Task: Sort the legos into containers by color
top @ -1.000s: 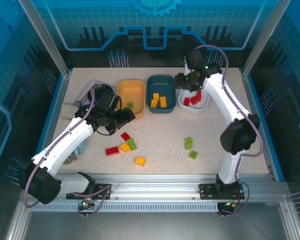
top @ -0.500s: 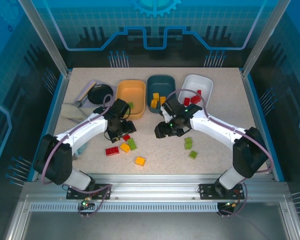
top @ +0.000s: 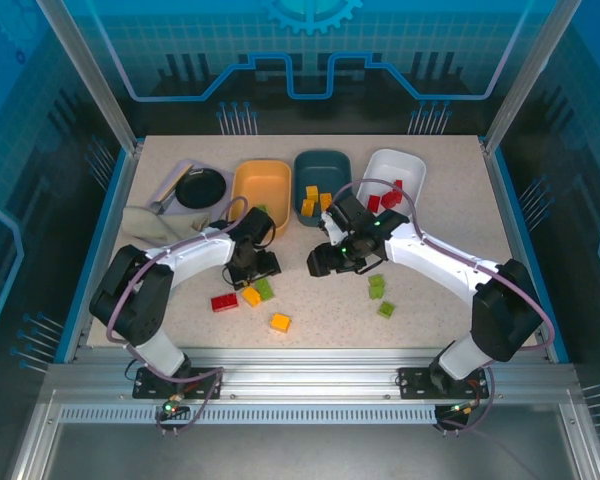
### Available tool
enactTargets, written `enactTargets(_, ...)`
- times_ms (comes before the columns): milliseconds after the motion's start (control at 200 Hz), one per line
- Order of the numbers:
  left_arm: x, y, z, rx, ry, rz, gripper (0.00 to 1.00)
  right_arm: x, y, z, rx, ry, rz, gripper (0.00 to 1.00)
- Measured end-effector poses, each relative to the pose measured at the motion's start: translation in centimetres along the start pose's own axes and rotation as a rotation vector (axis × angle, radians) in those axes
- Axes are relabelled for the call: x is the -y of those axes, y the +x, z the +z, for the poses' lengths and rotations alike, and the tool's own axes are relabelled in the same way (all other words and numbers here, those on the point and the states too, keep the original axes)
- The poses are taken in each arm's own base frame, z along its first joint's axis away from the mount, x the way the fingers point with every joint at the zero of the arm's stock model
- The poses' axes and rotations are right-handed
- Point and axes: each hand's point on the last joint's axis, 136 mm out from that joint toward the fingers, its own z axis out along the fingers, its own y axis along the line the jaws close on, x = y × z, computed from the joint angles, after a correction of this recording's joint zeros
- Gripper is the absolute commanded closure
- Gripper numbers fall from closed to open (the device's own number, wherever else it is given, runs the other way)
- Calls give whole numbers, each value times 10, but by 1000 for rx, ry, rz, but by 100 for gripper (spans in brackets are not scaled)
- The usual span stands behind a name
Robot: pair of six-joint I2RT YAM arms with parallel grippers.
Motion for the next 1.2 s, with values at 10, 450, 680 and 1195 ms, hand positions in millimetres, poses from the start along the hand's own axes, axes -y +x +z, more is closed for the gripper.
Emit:
enactTargets(10, 0, 0, 1, -1, -1, 2, 30, -1, 0, 0, -1, -4, -1, 36)
enactTargets(450, -2, 11, 15, -6, -93, 62, 49, -31, 0, -10, -4, -165, -31, 35)
enactTargets(680, -6, 12, 17, -4, -150, 62, 56, -33, -2, -14, 10, -177, -34, 35)
enactTargets(1195, -2, 12, 16, 10, -157, 72, 67, -28, 2, -17, 19, -177, -19, 35)
